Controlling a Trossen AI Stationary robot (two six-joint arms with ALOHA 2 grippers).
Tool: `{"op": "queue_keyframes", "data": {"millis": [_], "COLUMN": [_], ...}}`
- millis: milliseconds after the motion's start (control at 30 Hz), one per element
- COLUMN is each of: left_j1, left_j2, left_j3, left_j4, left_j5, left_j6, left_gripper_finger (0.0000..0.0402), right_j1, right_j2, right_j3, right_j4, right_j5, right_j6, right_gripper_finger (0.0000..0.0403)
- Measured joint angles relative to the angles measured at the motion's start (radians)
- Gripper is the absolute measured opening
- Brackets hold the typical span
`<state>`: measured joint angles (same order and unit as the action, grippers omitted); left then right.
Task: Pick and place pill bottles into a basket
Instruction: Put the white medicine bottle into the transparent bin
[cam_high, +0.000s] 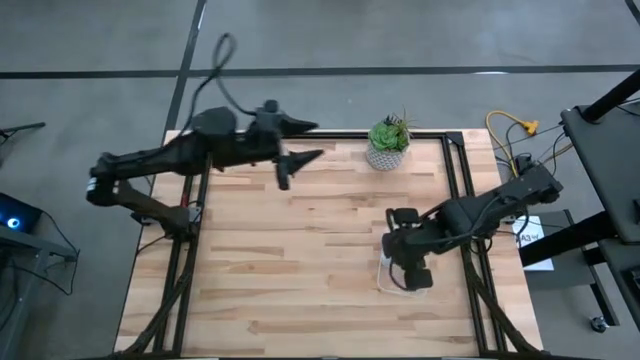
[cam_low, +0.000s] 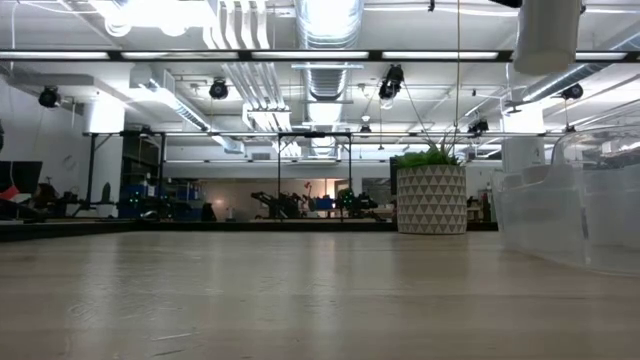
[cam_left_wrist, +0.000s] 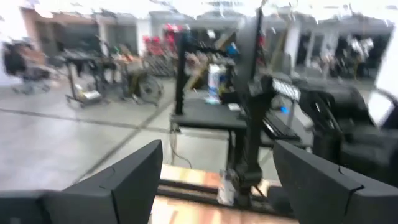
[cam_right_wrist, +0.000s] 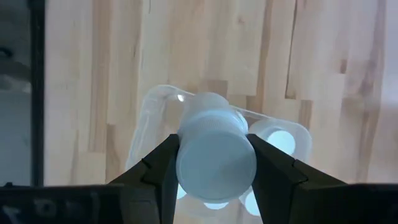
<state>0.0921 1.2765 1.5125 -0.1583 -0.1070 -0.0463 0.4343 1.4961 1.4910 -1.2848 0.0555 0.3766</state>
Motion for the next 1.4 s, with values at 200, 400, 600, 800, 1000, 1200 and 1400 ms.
{"op": "queue_keyframes", "data": {"millis": [200,400,600,800,1000,1200,1400], "left_j1": [0.000,0.000,0.000,-0.001,-0.001,-0.001,-0.001], "left_j2": [-0.192,-0.357,-0.496,-0.599,-0.621,-0.573,-0.533], "left_j3": [-0.298,-0.623,-0.851,-0.983,-1.043,-1.091,-1.135], "left_j4": [0.224,0.471,0.570,0.675,0.671,0.674,0.693], "left_j5": [-0.058,-0.067,-0.088,-0.110,-0.108,-0.107,-0.104], "left_j6": [-0.085,-0.172,-0.185,-0.186,-0.184,-0.184,-0.183], "left_gripper_finger": [0.0287,0.0287,0.0287,0.0287,0.0287,0.0287,0.0287], "right_j1": [0.030,0.049,0.079,0.131,0.128,0.129,0.129], "right_j2": [0.027,0.027,0.050,0.057,0.053,0.078,0.089], "right_j3": [-0.020,-0.045,-0.076,-0.142,-0.187,-0.199,-0.242], "right_j4": [0.047,0.069,0.078,0.144,0.184,0.231,0.307], "right_j5": [0.000,0.042,0.052,0.052,0.050,0.050,0.046], "right_j6": [0.014,0.074,0.113,0.190,0.235,0.233,0.261], "right_gripper_finger": [0.0141,0.0141,0.0141,0.0141,0.0141,0.0141,0.0141]}}
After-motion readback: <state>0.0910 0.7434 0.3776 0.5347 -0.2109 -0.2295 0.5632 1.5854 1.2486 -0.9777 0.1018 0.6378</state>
